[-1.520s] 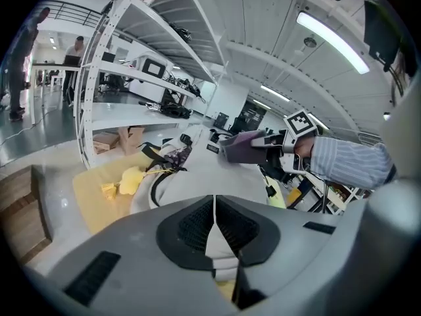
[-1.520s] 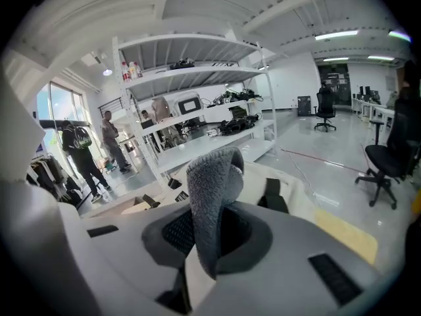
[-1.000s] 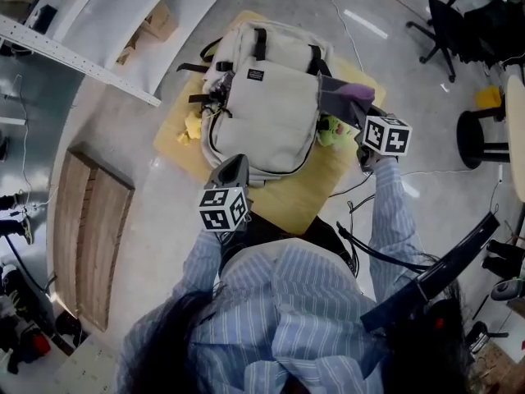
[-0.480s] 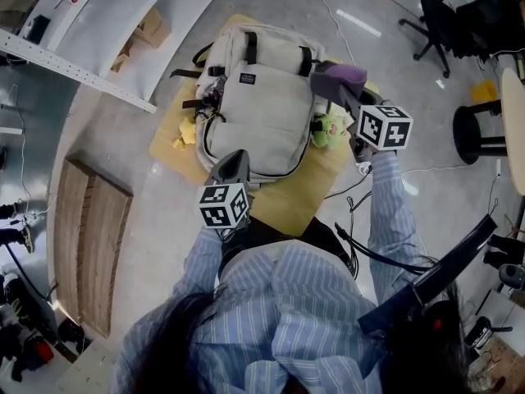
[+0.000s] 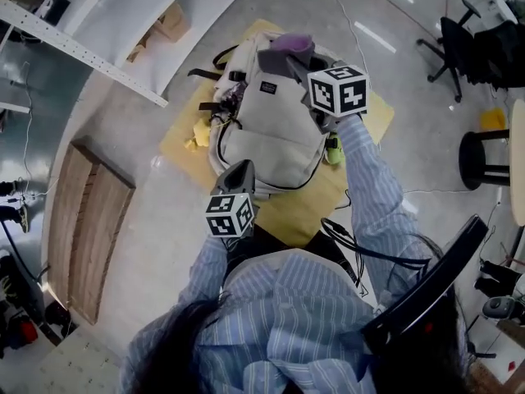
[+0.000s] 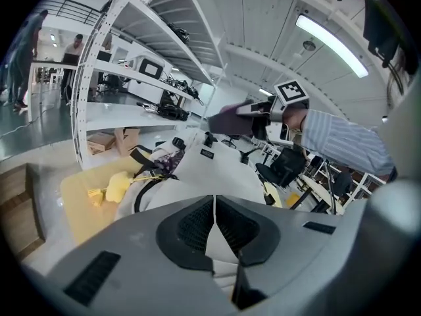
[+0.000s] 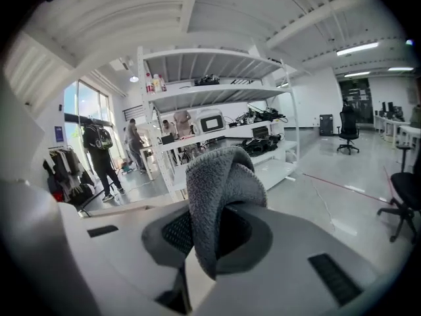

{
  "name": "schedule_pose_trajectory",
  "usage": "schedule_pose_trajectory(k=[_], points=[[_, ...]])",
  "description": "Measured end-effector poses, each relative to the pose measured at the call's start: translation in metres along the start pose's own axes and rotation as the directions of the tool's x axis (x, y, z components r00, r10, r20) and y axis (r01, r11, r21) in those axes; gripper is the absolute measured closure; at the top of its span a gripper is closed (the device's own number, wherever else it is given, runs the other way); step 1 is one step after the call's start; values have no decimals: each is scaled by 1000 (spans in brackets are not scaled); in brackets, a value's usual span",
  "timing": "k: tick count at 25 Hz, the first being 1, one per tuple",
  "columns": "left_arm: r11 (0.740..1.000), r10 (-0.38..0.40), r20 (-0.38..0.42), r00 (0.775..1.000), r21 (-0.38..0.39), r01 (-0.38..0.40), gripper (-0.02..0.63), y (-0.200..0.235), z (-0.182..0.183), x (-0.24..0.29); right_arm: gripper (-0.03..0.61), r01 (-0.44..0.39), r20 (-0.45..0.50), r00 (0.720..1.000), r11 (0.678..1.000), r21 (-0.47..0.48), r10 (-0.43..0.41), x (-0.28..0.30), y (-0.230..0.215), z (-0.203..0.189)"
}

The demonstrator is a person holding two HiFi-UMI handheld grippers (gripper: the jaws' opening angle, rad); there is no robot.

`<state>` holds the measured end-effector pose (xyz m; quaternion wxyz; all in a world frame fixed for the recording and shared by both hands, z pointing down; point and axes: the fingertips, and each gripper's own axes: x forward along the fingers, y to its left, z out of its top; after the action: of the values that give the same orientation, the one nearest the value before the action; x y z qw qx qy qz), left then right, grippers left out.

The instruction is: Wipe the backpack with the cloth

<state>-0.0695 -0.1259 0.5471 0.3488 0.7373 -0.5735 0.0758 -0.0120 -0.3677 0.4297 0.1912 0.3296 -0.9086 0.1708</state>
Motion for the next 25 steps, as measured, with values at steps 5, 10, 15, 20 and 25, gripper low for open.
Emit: schedule_pose_trajectory(k=[5, 10, 15, 20, 25], points=[[998, 50, 6, 999, -34, -50, 600, 15, -4, -7, 537, -90, -24, 996, 996, 2, 90, 67, 28, 5], [994, 92, 16, 996, -66, -91, 600, 27, -7, -15, 537, -33, -120, 992, 999, -10, 32, 94, 11, -22], [991, 108, 8, 994, -75, -108, 600, 36, -9, -15, 537, 26, -148, 989, 999, 30, -21, 71, -29, -46], [997, 70, -3, 998, -44, -70, 600, 25, -2, 1, 537, 94, -151, 985, 994, 55, -85, 21, -78, -60], [1000, 5, -8, 1000, 3, -5, 600, 1, 8, 23, 537, 166, -151, 977, 983, 78, -153, -36, -115, -78]])
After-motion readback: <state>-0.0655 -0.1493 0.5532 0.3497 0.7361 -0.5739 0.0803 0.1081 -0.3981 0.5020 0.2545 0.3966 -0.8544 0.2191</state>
